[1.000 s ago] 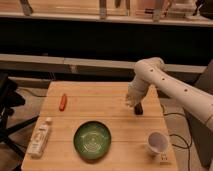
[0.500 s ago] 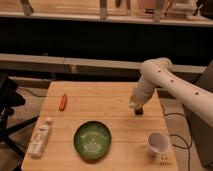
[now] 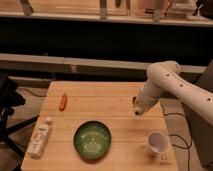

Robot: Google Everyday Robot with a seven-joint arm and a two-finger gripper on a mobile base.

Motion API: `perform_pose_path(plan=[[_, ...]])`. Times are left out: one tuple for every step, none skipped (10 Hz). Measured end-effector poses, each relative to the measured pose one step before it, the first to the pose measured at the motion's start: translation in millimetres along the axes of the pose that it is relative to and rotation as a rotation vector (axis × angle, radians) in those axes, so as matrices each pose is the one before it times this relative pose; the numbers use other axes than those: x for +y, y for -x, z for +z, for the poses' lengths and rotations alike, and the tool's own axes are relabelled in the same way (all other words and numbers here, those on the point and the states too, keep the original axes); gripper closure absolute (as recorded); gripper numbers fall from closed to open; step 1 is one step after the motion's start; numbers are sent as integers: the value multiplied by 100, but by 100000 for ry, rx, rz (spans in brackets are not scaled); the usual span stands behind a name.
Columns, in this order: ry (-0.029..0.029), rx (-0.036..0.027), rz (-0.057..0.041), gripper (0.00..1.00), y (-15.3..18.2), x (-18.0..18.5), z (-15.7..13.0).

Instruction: Place the white sponge in the ceramic cup

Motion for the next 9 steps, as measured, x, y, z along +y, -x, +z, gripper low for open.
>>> perform_pose_path(plan=[[209, -106, 7, 98, 208, 587, -91], [333, -129, 240, 98, 311, 883, -91], [181, -54, 255, 98, 369, 931, -186], [210, 10, 863, 98, 82, 991, -203], [0, -159, -147, 98, 198, 257, 6], [308, -145, -255, 98, 283, 467, -63], [350, -104, -155, 98, 478, 764, -75], [301, -23, 181, 98, 323, 767, -94], [303, -75, 6, 98, 333, 618, 8]])
